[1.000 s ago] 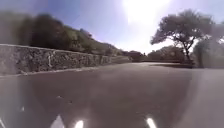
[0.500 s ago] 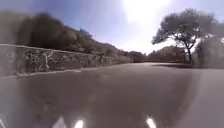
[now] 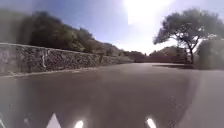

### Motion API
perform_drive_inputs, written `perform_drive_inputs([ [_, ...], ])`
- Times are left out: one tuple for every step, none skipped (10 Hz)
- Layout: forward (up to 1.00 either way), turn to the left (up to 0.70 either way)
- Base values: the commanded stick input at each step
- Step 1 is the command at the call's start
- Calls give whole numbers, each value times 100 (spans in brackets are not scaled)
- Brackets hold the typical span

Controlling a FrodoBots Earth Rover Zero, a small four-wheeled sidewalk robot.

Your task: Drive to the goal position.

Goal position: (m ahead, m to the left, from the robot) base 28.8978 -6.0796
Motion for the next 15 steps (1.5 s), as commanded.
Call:
perform_drive_inputs([
  [85,0],
  [85,0],
  [85,0],
  [85,0],
  [85,0],
  [85,0],
  [85,0],
  [85,0],
  [85,0],
  [85,0],
  [85,0],
  [85,0],
  [85,0],
  [85,-16],
  [85,-24],
])
